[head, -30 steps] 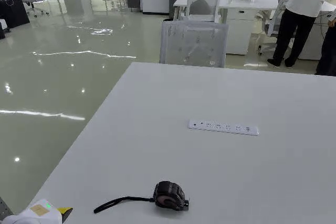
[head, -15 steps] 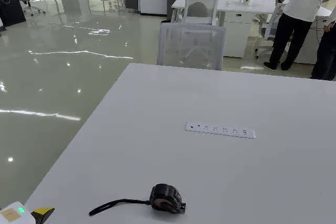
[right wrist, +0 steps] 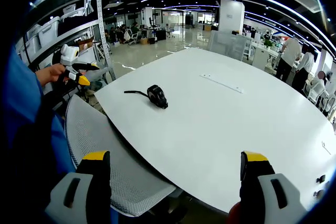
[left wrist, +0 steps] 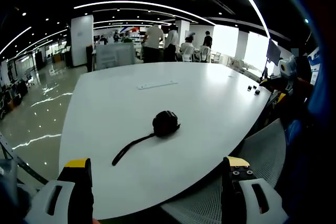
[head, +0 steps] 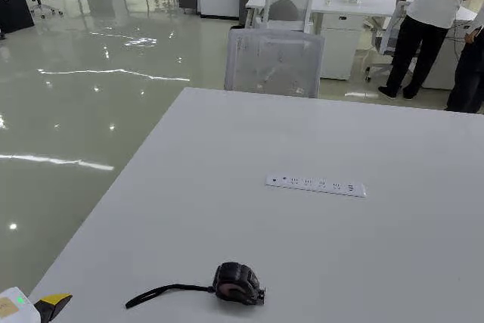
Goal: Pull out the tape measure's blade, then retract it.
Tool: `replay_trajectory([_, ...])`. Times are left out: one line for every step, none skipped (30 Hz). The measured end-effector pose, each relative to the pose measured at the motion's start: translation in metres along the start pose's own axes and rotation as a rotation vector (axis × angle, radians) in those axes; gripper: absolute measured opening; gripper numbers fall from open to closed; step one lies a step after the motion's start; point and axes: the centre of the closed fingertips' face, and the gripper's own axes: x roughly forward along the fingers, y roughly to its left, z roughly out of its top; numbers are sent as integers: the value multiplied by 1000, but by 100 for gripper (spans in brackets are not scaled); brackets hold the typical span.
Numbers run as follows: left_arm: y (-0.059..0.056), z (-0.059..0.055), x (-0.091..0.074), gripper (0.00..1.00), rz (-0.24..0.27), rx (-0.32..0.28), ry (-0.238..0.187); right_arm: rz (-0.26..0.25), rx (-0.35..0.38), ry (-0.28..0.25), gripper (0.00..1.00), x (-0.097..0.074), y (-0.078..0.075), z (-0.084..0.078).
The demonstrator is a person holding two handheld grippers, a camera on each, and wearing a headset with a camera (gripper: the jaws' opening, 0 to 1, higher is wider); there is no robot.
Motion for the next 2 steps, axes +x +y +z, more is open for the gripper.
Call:
replay_trajectory([-1, 1, 0, 100, 0, 1, 1, -2, 1, 2, 100, -1, -1, -1])
replay_trajectory([-2, 1, 0, 100, 0, 3, 1, -4, 2, 2, 100, -1, -1, -2])
